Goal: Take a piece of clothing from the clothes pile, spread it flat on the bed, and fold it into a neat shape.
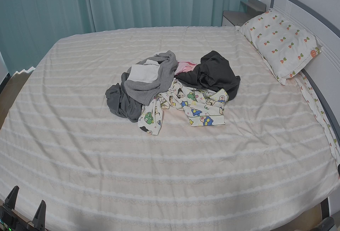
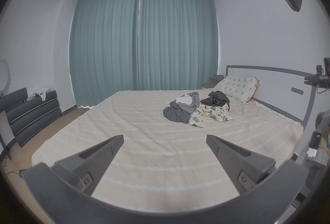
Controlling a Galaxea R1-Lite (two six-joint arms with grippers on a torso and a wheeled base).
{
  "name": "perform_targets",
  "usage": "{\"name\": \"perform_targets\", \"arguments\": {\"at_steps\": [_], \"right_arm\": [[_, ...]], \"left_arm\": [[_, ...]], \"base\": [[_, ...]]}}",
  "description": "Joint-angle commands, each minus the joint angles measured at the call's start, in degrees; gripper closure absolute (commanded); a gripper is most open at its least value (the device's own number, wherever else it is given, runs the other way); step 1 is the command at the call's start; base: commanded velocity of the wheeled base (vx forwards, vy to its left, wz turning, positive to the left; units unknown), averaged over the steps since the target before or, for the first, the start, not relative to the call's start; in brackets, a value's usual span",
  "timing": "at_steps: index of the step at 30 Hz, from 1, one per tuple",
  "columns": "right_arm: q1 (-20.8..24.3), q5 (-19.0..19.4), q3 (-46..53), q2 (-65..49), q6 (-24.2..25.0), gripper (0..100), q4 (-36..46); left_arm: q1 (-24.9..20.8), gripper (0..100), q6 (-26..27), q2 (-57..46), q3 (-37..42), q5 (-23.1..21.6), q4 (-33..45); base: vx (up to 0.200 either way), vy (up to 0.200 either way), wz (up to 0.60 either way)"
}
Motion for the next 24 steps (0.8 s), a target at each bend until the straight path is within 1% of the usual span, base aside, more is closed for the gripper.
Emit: {"name": "perform_targets", "arguments": {"at_steps": [1, 4, 6, 8, 9, 10, 11, 12, 17, 24], "right_arm": [[6.57, 6.76, -11.75, 67.37, 6.37, 0, -27.55], [7.28, 5.62, -14.83, 71.41, 8.13, 0, -28.7], [7.28, 5.62, -14.83, 71.41, 8.13, 0, -28.7], [9.91, 1.92, -22.56, 80.11, 13.84, 0, -29.58], [10.53, 0.52, -25.38, 82.75, 15.77, 0, -29.66], [11.14, -0.71, -27.93, 85.21, 17.36, 0, -29.66], [11.32, -1.06, -28.63, 85.83, 17.71, 0, -29.66], [12.2, -2.38, -32.06, 89.43, 19.03, 0, -29.66], [12.46, -4.93, -42.08, 99.45, 19.29, 0, -29.49], [13.43, -7.74, -52.71, 110.17, 19.47, 0, -29.84]], "left_arm": [[0.01, 0, 0.0, -0.84, 0.66, 0.0, 0.0], [0.01, 0, 0.0, -0.84, 0.66, 0.0, -0.09], [0.01, 0, 0.0, -0.84, 0.66, 0.0, -0.09], [0.01, 0, 0.0, -0.84, 0.66, 0.0, 0.0], [0.01, 0, 0.0, -0.84, 0.66, 0.0, 0.0], [0.01, 0, 0.0, -0.84, 0.66, 0.0, 0.0], [0.01, 0, 0.0, -0.84, 0.66, 0.0, 0.0], [0.01, 0, 0.0, -0.84, 0.66, 0.0, 0.0], [0.01, 0, 0.0, -0.84, 0.66, 0.0, -0.09], [0.01, 0, 0.0, -0.84, 0.66, 0.0, 0.0]], "base": [[0.0, 0.0, 0.0], [0.0, 0.0, 0.0], [0.0, 0.0, 0.0], [0.0, 0.0, 0.0], [0.0, 0.0, 0.0], [0.0, 0.0, 0.0], [0.0, 0.0, 0.0], [0.0, 0.0, 0.0], [0.0, 0.0, 0.0], [0.0, 0.0, 0.0]]}}
